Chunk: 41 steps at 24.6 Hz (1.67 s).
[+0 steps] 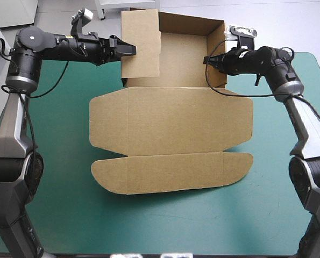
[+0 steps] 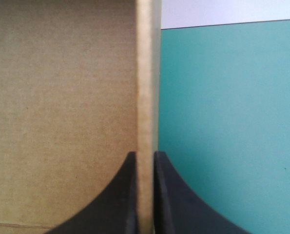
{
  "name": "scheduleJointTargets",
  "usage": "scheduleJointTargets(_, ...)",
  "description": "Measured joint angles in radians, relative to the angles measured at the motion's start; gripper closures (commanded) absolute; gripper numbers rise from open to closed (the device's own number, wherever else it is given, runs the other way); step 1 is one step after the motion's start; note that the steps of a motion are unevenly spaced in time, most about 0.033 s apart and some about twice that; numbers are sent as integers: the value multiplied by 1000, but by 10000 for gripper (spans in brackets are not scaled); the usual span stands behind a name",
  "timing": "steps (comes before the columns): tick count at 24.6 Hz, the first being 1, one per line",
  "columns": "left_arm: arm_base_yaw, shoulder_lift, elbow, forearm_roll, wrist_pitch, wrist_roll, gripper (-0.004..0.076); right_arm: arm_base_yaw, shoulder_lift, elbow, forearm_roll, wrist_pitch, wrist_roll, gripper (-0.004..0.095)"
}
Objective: Fold the box
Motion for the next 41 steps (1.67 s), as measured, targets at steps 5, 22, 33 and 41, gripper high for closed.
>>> scheduleJointTargets(5, -66, 0, -1, 94, 0, -32, 191, -2, 8, 0, -2, 9, -2, 907)
scheduleJointTargets(22, -374, 2, -107, 840, -47, -398, 191, 2, 10, 0, -20, 35, 1, 907)
scheduleJointTargets(33, -385, 37, -113, 1015, 0, -443, 211, 51, 13, 0, -31, 8, -17, 907)
scheduleJointTargets(41, -386, 98, -116, 1020, 2, -445, 211, 50, 27, 0, -42, 1, -38, 907)
